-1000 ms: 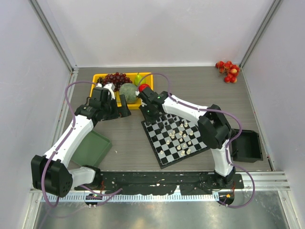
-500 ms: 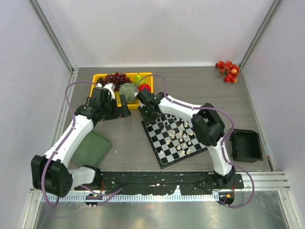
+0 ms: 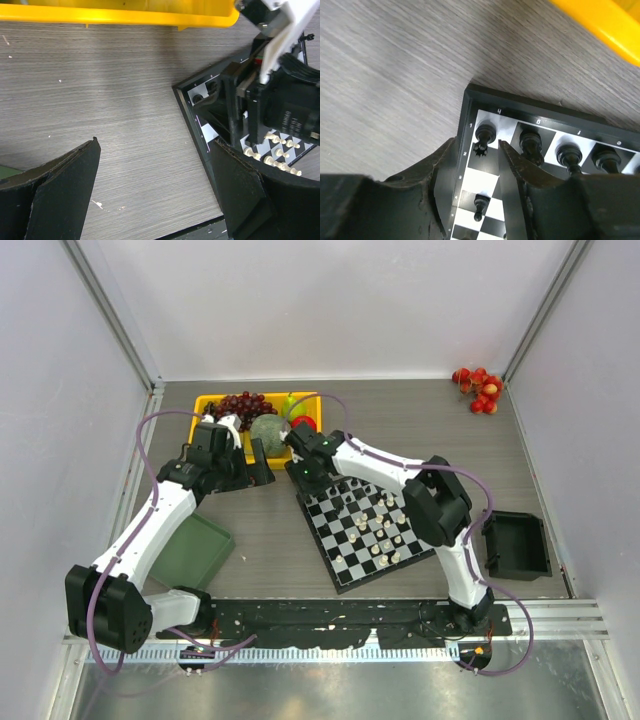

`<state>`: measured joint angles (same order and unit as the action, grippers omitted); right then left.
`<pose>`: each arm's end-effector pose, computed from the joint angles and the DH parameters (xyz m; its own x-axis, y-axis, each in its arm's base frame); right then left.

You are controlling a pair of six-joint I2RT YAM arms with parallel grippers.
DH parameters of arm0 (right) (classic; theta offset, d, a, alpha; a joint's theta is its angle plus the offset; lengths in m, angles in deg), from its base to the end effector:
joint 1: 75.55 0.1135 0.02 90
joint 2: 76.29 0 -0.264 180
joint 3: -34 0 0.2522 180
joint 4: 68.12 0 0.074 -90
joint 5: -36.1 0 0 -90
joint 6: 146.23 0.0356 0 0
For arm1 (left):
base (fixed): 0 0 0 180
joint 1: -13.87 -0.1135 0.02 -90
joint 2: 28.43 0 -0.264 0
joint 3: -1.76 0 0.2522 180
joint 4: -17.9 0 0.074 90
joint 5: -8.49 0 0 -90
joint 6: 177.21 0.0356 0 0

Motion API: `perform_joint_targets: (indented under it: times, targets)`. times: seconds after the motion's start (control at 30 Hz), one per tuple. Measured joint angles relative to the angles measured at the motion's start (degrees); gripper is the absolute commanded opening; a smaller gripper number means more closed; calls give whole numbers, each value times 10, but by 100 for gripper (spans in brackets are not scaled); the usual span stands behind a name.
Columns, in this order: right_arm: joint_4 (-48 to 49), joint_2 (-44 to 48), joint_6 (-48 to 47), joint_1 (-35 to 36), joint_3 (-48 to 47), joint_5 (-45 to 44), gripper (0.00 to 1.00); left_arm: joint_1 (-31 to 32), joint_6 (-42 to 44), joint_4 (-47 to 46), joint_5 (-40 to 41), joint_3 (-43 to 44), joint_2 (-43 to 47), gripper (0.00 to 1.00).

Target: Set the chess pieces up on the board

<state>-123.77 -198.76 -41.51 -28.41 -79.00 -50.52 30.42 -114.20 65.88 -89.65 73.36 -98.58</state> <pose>0.3090 0.3361 0.1954 -0.7870 -0.4752 -0.3933 -0.5672 0.8081 0.1586 0.2455 -0.0782 0.2889 -0.7903 -0.2338 -0.5664 0.0188 0.9147 -0.4038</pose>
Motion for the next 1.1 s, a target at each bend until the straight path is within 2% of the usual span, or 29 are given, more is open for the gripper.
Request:
perform_joint_targets:
  times: [0.17,0.3,0.47,0.7,1.1]
  targets:
    - [-4,49,-7,-2,0,-3,52,0,0,0,2,0,0,99]
    - [14,146,-11,-14,32,-23,52,0,0,0,2,0,-2,99]
    - [40,241,2,-81,110,-35,51,0,0,0,4,0,-2,99]
    - [40,231,9,-190,223,-44,44,0,0,0,6,0,-2,99]
    - [37,228,6,-213,300,-48,38,0,0,0,6,0,-2,99]
